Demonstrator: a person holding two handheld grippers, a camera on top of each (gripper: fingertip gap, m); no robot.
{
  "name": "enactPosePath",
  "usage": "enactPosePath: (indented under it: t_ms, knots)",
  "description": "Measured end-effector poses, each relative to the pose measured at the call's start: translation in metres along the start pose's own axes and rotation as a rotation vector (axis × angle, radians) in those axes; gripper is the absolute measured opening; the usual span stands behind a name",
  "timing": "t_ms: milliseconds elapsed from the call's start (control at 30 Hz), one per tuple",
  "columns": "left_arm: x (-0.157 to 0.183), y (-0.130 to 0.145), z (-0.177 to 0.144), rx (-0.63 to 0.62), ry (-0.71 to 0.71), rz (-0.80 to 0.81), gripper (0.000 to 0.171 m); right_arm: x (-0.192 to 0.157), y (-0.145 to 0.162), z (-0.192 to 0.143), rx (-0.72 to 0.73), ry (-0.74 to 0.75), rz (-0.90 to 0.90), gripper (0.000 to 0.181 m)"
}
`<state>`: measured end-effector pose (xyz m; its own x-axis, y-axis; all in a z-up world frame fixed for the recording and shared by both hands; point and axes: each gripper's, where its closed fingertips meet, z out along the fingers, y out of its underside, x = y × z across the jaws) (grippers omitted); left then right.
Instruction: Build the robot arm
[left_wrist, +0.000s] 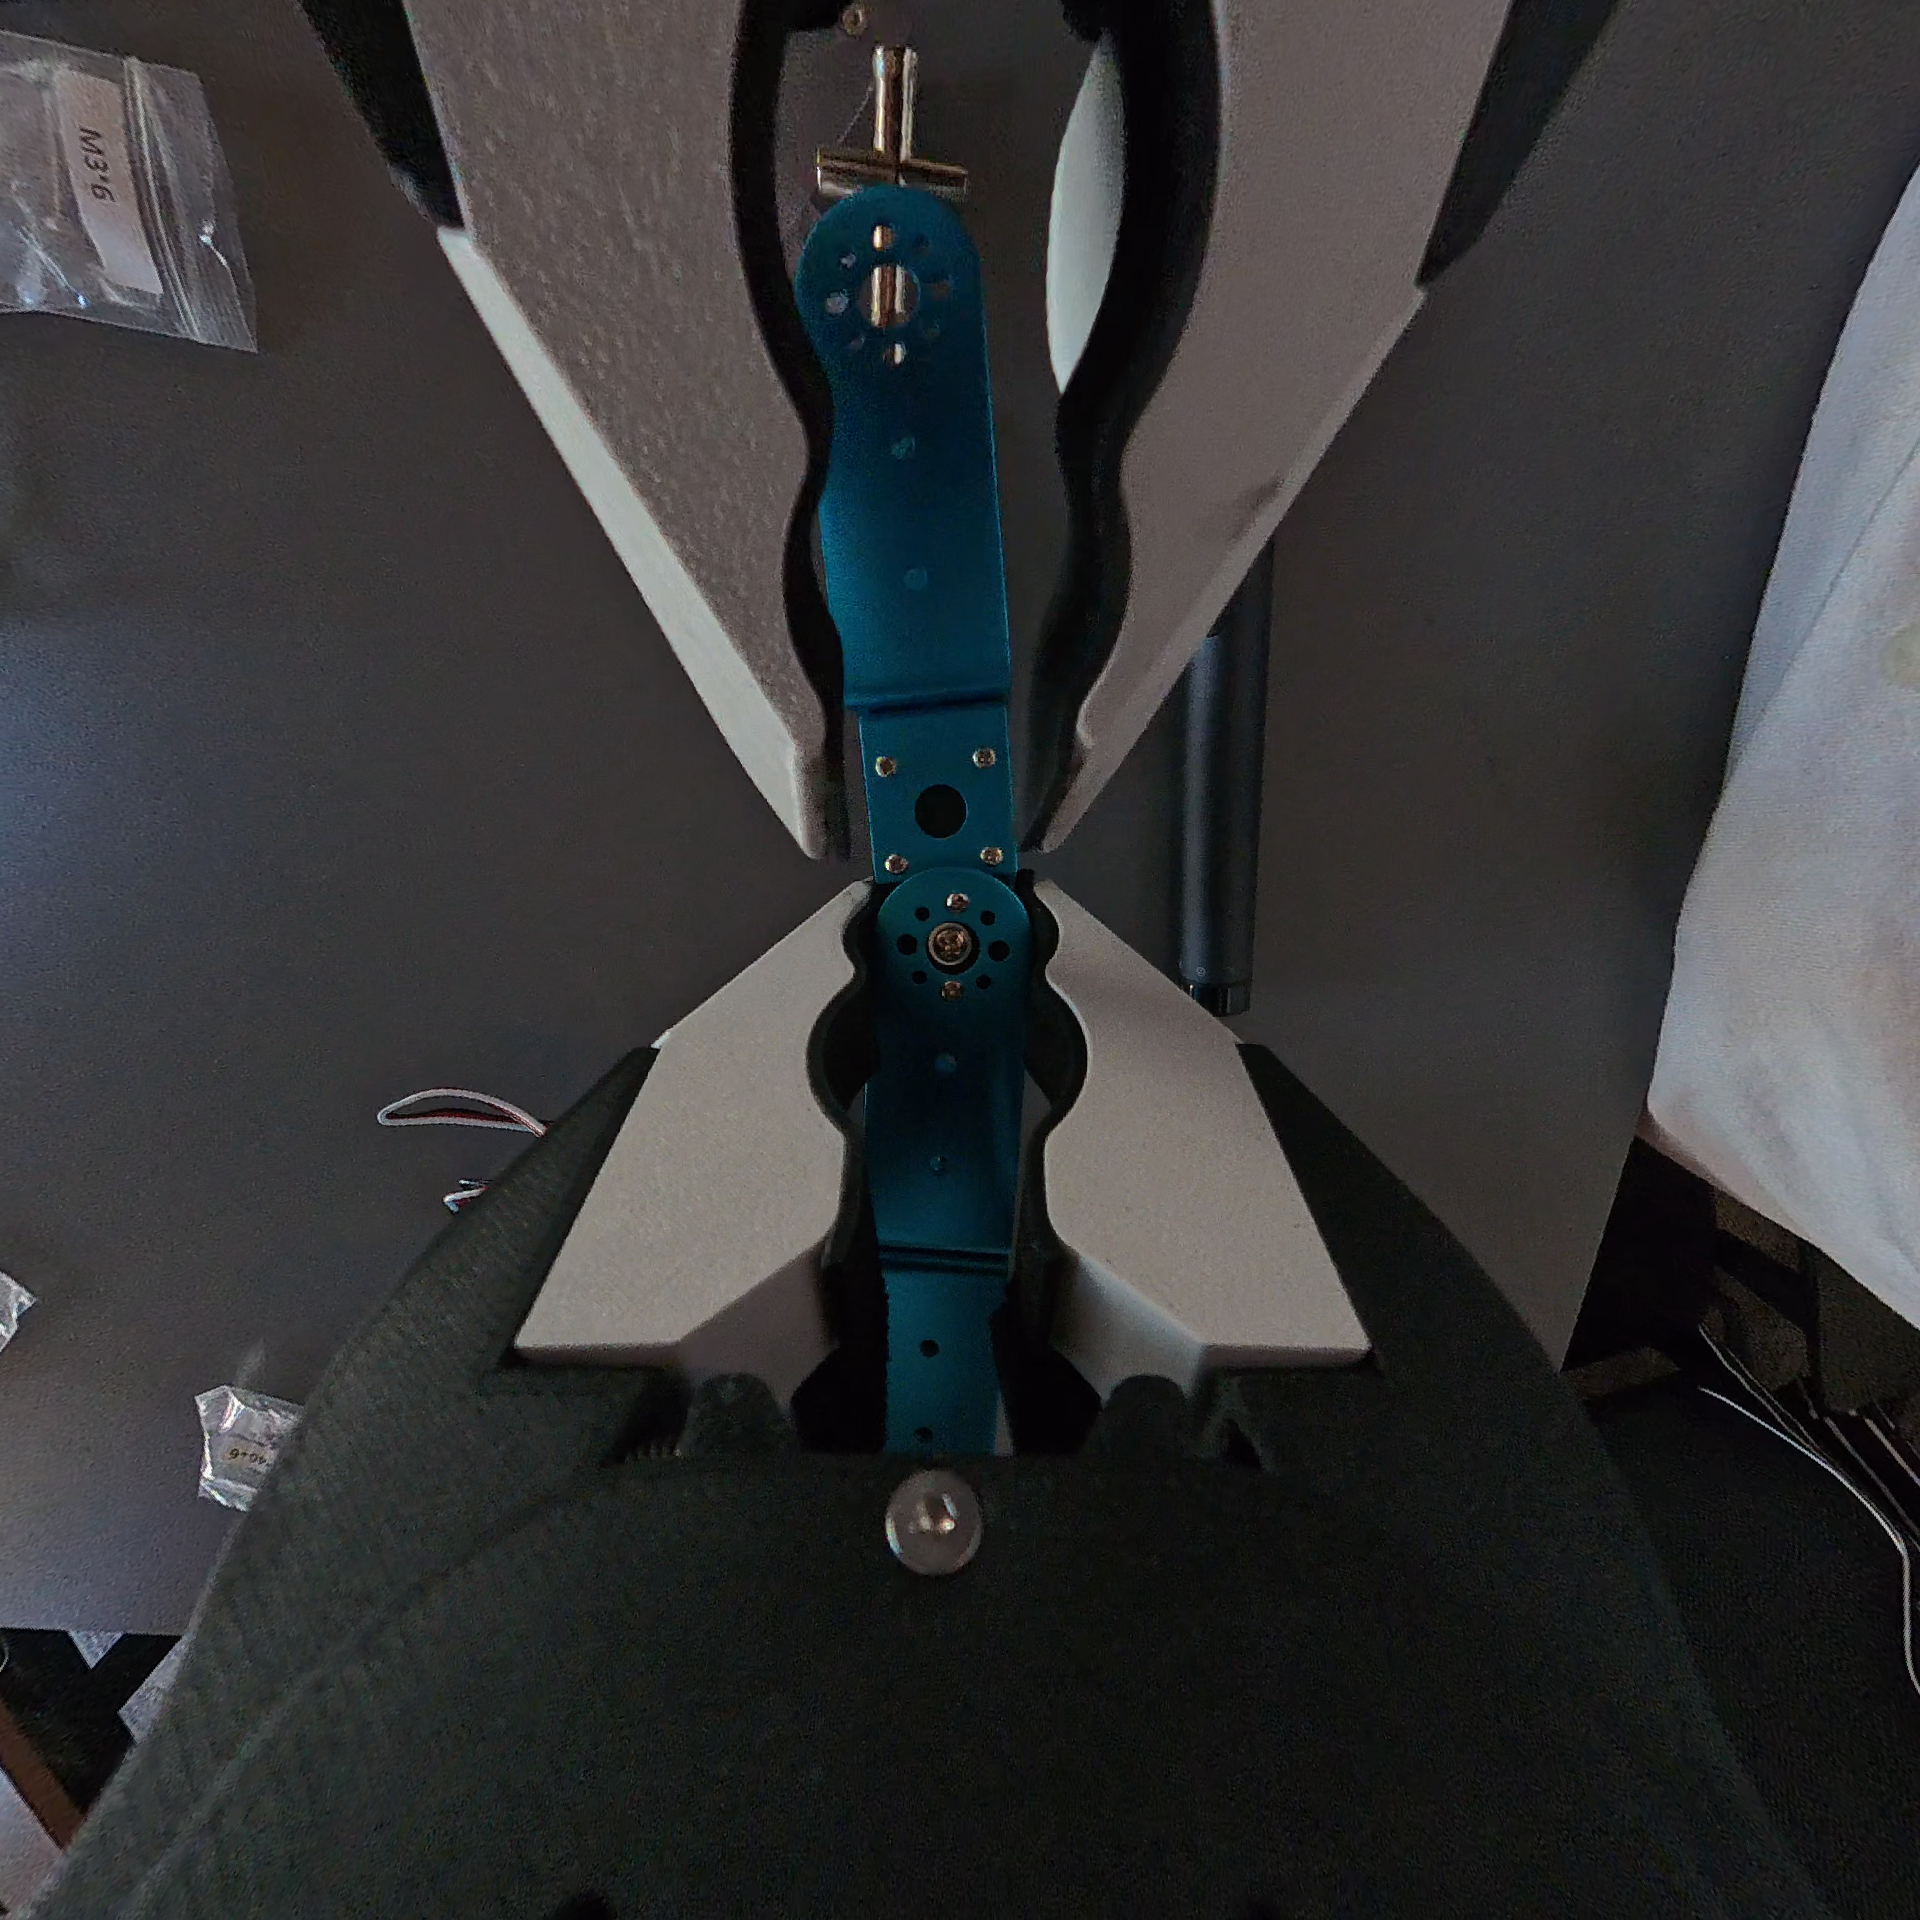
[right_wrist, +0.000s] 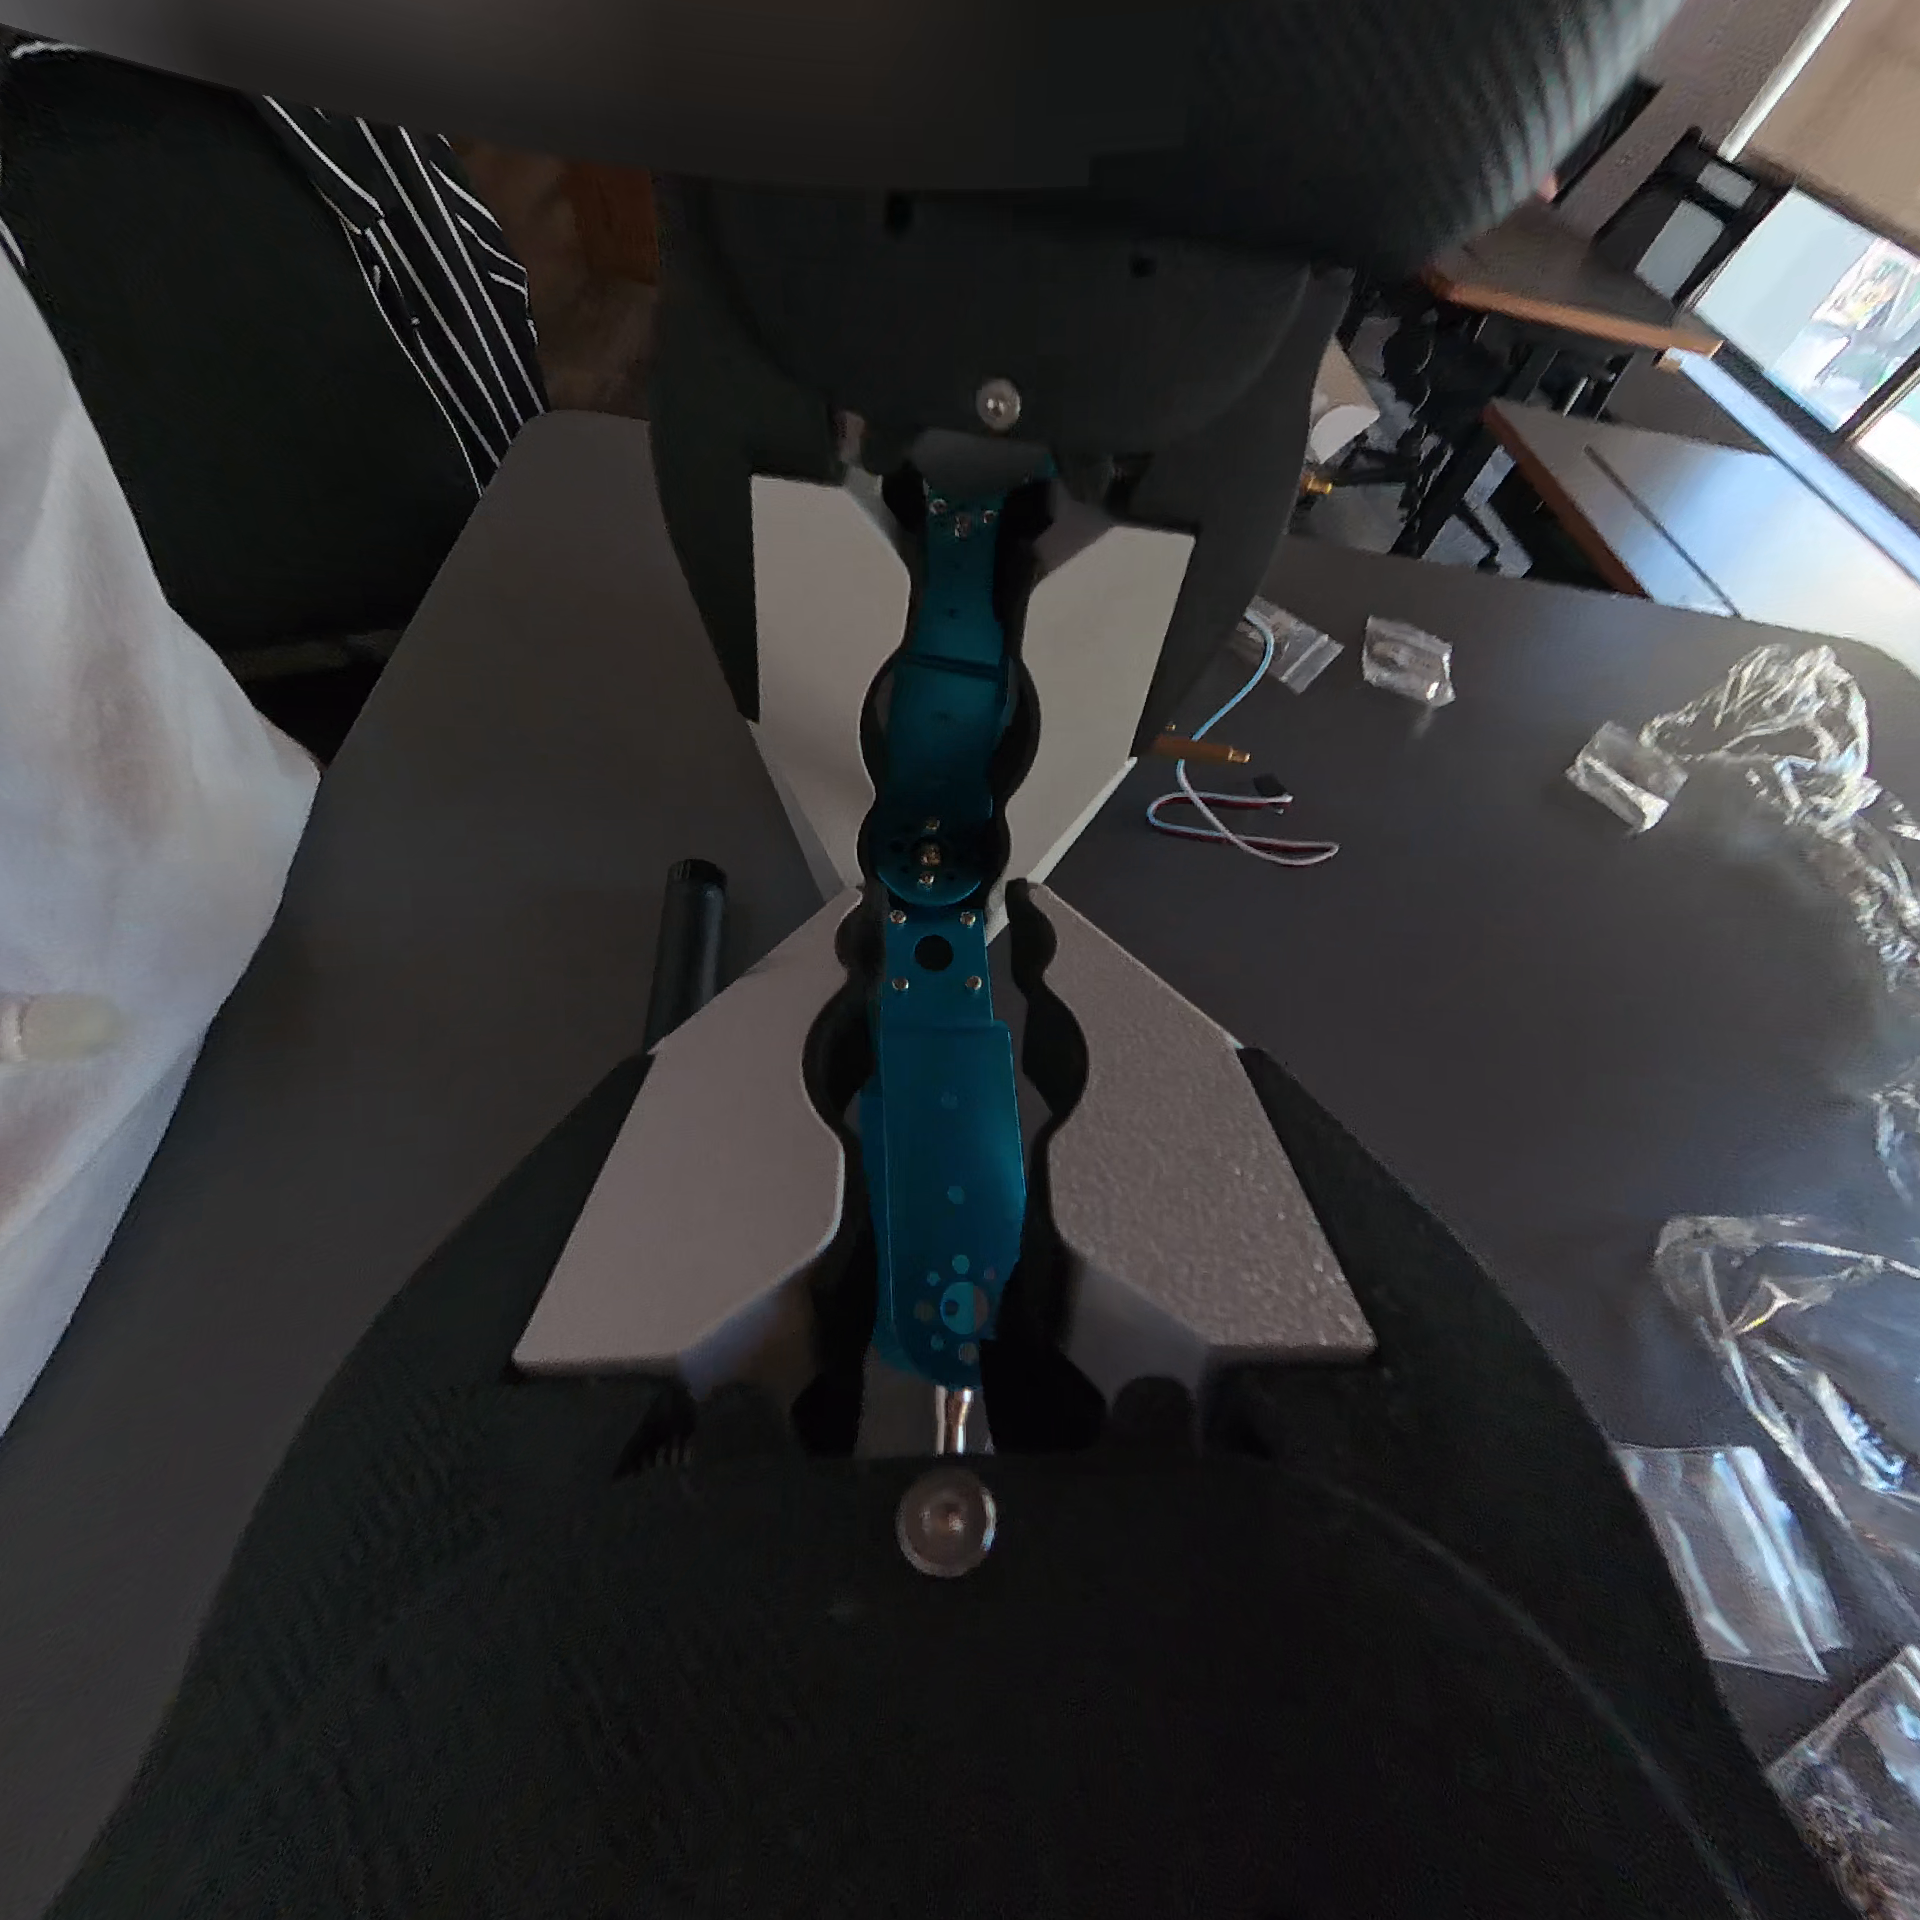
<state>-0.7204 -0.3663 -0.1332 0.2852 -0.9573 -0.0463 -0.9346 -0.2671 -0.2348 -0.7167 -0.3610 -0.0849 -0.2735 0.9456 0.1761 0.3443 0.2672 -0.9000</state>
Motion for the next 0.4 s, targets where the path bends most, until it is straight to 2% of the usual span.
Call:
enactPosePath:
  t_ms: [200,400]
  knots:
    - [0.0001,0.0001,0.0000,-0.005,0.000,0.000,0.024,0.0015,-0.0034,0.0072,0.029,-0.010,0.090,0.022]
    - [0.0000,0.0001,0.0001,-0.005,-0.001,-0.001,0.024,0.0081,0.0026,0.0111,-0.006,0.001,0.124,0.021]
